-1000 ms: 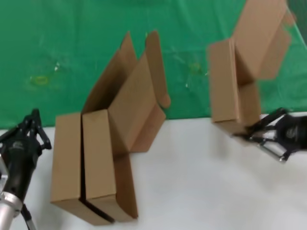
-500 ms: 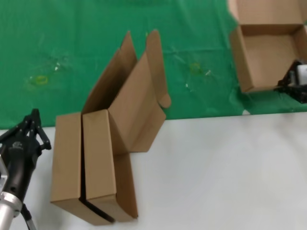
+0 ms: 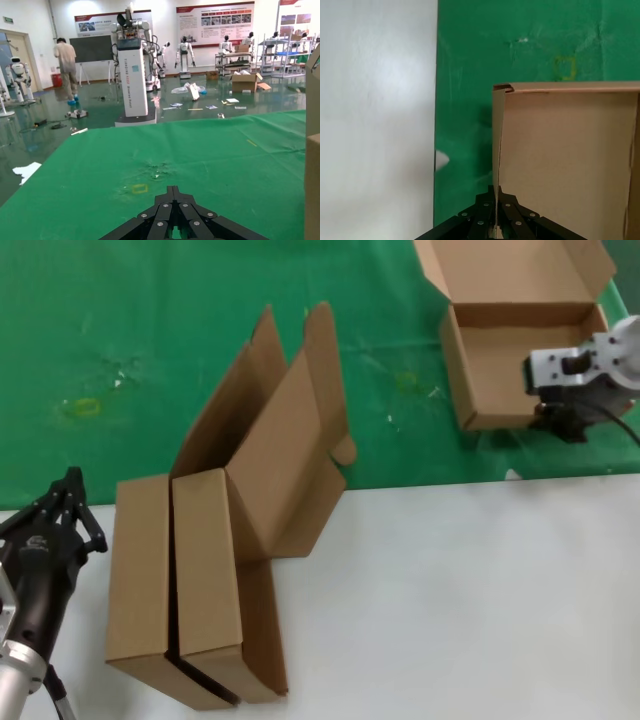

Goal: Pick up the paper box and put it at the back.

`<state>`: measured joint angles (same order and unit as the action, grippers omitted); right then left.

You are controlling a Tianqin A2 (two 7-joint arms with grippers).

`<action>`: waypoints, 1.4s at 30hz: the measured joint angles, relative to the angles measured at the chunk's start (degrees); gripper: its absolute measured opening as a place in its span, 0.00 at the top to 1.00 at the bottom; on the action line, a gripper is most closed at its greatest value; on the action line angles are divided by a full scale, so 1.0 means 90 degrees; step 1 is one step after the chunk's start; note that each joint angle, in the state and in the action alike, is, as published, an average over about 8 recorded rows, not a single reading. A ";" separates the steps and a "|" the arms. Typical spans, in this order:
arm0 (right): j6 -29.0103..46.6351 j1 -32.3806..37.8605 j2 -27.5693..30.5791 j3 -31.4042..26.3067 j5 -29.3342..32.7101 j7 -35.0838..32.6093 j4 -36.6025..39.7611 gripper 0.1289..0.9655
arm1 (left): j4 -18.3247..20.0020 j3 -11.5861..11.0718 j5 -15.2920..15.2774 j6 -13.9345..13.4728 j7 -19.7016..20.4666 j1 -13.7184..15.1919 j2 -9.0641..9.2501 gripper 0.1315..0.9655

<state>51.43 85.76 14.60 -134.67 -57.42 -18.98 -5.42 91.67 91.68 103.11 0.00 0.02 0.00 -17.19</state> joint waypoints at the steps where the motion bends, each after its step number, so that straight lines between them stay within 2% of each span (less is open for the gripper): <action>1: -0.0024 0.0049 -0.0083 -0.0022 0.0015 0.0036 0.0112 0.98 | 0.0000 0.0000 0.0000 0.0000 0.0000 0.0000 0.0000 0.98; 8: -0.0171 0.0218 -0.0380 -0.0168 0.0113 0.0211 0.0473 0.98 | 0.0000 0.0000 0.0000 0.0000 0.0000 0.0000 0.0000 0.98; 26: -0.0388 0.0209 -0.0417 -0.0195 0.0110 0.0172 0.0530 0.95 | 0.0000 0.0000 0.0000 0.0000 0.0000 0.0000 0.0000 0.98; 34: -0.0388 0.0209 -0.0417 -0.0195 0.0110 0.0172 0.0530 0.83 | 0.0000 0.0000 0.0000 0.0000 0.0000 0.0000 0.0000 0.98; 38: -0.0388 0.0209 -0.0417 -0.0195 0.0110 0.0172 0.0530 0.83 | 0.0000 0.0000 0.0000 0.0000 0.0000 0.0000 0.0000 0.98; 42: -0.0388 0.0209 -0.0417 -0.0195 0.0110 0.0172 0.0530 0.73 | 0.0000 0.0000 0.0000 0.0000 0.0000 0.0000 0.0000 0.98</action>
<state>47.93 87.64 10.85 -136.43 -56.43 -17.44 -0.65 91.67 91.68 103.11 0.00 0.02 0.00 -17.19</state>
